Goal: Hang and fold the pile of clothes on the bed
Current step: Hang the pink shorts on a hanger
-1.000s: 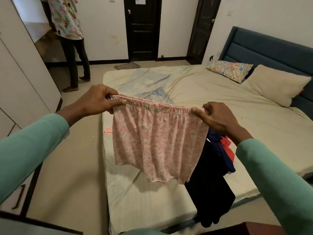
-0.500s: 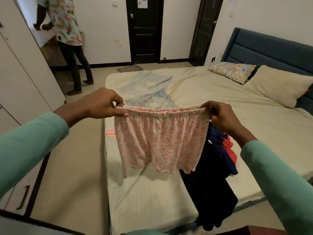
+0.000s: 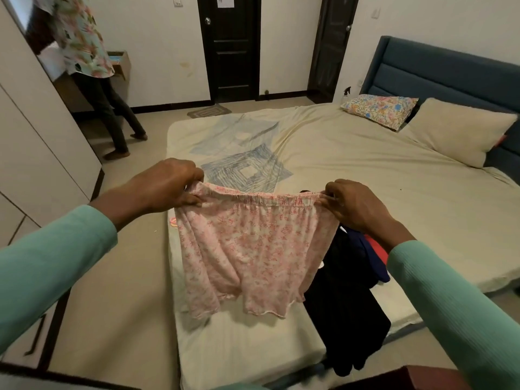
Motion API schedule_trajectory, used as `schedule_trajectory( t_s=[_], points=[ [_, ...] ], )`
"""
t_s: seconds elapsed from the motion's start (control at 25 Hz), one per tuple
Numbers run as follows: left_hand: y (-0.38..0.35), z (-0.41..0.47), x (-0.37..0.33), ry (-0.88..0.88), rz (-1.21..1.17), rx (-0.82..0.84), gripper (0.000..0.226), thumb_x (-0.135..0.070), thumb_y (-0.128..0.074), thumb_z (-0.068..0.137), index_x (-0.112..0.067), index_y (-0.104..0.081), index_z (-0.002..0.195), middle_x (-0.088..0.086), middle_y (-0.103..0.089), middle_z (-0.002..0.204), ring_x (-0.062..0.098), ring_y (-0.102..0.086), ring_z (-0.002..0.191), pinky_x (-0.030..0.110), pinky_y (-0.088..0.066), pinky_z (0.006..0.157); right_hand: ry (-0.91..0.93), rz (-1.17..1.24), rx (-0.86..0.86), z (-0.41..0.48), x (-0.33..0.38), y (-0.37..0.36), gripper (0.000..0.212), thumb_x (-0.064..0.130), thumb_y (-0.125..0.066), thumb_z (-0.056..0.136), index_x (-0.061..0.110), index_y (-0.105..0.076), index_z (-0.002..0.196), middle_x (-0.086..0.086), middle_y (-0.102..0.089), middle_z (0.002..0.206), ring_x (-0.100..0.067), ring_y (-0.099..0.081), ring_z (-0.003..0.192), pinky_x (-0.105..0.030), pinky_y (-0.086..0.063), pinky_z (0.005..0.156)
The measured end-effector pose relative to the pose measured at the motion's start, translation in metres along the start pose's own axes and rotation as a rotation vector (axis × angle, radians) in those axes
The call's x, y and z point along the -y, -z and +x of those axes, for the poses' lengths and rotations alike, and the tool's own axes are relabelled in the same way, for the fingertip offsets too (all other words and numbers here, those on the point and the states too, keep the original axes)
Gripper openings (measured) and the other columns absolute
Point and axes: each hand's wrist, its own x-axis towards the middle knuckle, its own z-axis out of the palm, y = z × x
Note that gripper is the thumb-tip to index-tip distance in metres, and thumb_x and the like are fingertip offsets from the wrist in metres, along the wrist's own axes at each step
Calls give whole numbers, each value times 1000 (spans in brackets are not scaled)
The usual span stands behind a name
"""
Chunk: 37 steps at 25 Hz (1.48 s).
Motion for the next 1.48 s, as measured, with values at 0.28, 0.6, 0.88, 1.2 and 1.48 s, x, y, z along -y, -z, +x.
schedule_trajectory(
  t_s=[0.28, 0.6, 0.88, 1.2, 1.48],
  points=[
    [-7, -6, -5, 242, -399, -206, 40, -60, -74, 73, -21, -73, 80, -6, -71, 79, 12, -67, 71, 42, -58, 63, -293, 491, -164, -12, -5, 5, 21, 32, -81, 90, 24, -66, 102, 6, -68, 86, -12, -62, 75, -22, -46, 64],
    [37, 3, 21, 382, -1351, 338, 73, -43, -102, 53, 2, -76, 104, 21, -72, 99, 28, -71, 85, 34, -63, 73, -347, 1437, 333, 2, -11, 81, 38, 38, -90, 76, 3, -75, 79, -13, -72, 77, -25, -69, 70, -30, -59, 65],
    [-60, 67, -19, 995, -1893, -297, 37, -18, -82, 83, -1, -74, 115, 23, -76, 111, 35, -76, 93, 51, -64, 79, -944, 1752, 77, 41, 17, 14, 29, 22, -77, 88, -4, -73, 102, -15, -79, 87, -26, -75, 74, -45, -61, 83],
    [-119, 65, -174, 686, -1241, -639, 10, -22, -77, 92, -25, -80, 100, -10, -76, 91, 2, -69, 78, 27, -57, 75, -742, 1608, -318, 20, 117, -63, 13, 2, -67, 95, 5, -80, 97, -28, -74, 94, -30, -67, 80, -44, -59, 79],
    [-120, 42, -194, 657, -962, -860, 16, -16, -81, 90, -25, -76, 103, -12, -69, 94, 3, -68, 80, 17, -56, 67, -628, 1497, -328, -3, 135, -63, 19, 6, -62, 101, 5, -79, 111, -18, -79, 103, -36, -76, 102, -49, -59, 97]
  ],
)
